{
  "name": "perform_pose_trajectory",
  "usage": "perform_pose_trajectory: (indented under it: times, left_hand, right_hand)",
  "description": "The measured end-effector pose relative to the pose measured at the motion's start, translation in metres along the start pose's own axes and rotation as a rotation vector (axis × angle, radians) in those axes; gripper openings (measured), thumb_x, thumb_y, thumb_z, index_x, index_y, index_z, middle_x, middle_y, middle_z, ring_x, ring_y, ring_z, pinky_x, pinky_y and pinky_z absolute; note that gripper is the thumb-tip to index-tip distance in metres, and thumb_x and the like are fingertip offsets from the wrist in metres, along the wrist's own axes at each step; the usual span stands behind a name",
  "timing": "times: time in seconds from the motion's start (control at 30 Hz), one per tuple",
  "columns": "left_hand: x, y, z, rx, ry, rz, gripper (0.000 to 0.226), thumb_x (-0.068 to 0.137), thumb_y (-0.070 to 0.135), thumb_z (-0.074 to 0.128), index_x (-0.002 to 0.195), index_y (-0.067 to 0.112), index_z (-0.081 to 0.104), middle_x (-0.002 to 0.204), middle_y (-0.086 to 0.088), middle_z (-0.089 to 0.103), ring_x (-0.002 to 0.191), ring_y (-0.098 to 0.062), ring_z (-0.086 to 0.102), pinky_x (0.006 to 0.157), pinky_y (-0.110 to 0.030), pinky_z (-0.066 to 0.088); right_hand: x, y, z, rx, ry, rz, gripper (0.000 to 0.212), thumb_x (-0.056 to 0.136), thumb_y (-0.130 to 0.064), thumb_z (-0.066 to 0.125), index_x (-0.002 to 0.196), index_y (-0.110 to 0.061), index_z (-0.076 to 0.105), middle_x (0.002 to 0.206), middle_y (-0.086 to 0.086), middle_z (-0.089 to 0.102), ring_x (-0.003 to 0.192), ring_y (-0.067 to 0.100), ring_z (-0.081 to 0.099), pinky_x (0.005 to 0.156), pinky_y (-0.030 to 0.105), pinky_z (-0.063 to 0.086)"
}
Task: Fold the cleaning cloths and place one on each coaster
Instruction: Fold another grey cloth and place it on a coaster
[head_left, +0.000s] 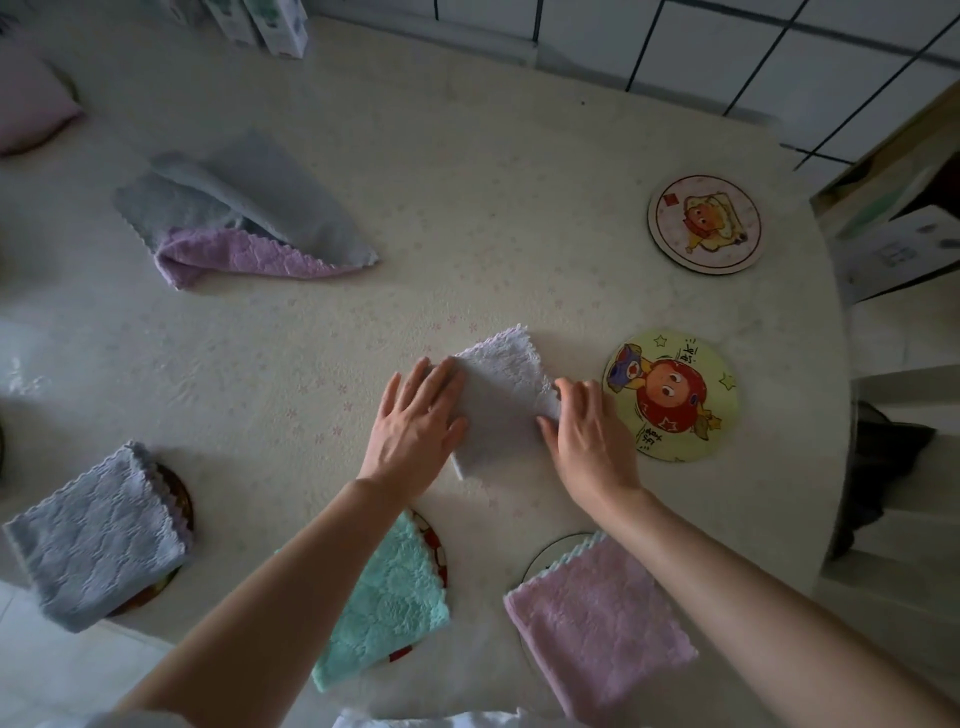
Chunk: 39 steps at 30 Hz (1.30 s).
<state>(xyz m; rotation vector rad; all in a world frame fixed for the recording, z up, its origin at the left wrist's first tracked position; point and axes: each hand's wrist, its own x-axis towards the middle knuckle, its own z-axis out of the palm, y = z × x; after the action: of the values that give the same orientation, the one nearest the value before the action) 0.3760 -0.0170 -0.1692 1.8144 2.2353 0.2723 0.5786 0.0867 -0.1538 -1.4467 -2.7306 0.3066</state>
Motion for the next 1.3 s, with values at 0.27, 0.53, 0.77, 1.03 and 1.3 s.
perform_pose_trajectory:
  times: [0.27, 0.53, 0.77, 1.03, 1.3]
  left_hand:
    - [0.027, -0.004, -0.021, -0.080, 0.141, -0.140, 0.022, 0.091, 0.016, 0.058, 0.110, 0.009, 0.067, 0.108, -0.006, 0.066, 0.101, -0.030, 0.055, 0.081, -0.046, 0.051]
    - [0.058, -0.001, -0.034, -0.197, -0.093, -0.413, 0.017, 0.091, 0.015, 0.056, 0.104, 0.007, 0.062, 0.103, -0.014, 0.063, 0.098, -0.030, 0.055, 0.080, -0.041, 0.050]
    - [0.072, 0.013, -0.056, -0.297, -0.229, -0.516, 0.017, 0.084, 0.008, 0.059, 0.098, 0.007, 0.068, 0.097, -0.006, 0.061, 0.087, -0.020, 0.053, 0.071, -0.028, 0.044]
    - [0.114, 0.071, -0.064, -1.056, -0.208, -0.627, 0.016, 0.077, -0.006, 0.070, 0.079, 0.009, 0.063, 0.086, -0.013, 0.065, 0.083, -0.026, 0.065, 0.080, -0.042, 0.058]
    - [0.131, 0.146, -0.025, -1.183, -0.269, -0.628, 0.015, 0.079, -0.004, 0.071, 0.088, 0.005, 0.062, 0.086, -0.011, 0.066, 0.077, -0.021, 0.066, 0.074, -0.035, 0.059]
  right_hand:
    - [-0.008, 0.004, -0.008, 0.133, -0.093, 0.202, 0.021, 0.092, -0.032, 0.054, 0.095, -0.012, 0.053, 0.093, 0.005, 0.060, 0.084, 0.025, 0.058, 0.059, 0.033, 0.047]
    - [0.010, 0.002, -0.021, 0.464, -0.336, 0.490, 0.022, 0.091, -0.034, 0.055, 0.092, -0.012, 0.054, 0.080, 0.001, 0.057, 0.070, 0.021, 0.054, 0.059, 0.029, 0.045]
    - [0.006, 0.008, -0.025, 0.619, -0.356, 0.410, 0.019, 0.091, -0.031, 0.057, 0.085, -0.013, 0.053, 0.074, -0.002, 0.058, 0.069, 0.016, 0.058, 0.053, 0.025, 0.043]
    - [0.008, 0.093, -0.066, 0.944, -0.106, 0.584, 0.015, 0.089, -0.027, 0.063, 0.094, -0.016, 0.054, 0.087, 0.001, 0.066, 0.062, 0.010, 0.068, 0.060, 0.024, 0.056]
    - [0.000, 0.173, -0.067, 0.816, -0.027, 0.758, 0.015, 0.085, -0.027, 0.067, 0.088, -0.016, 0.059, 0.090, 0.010, 0.069, 0.072, 0.026, 0.069, 0.074, 0.044, 0.058]
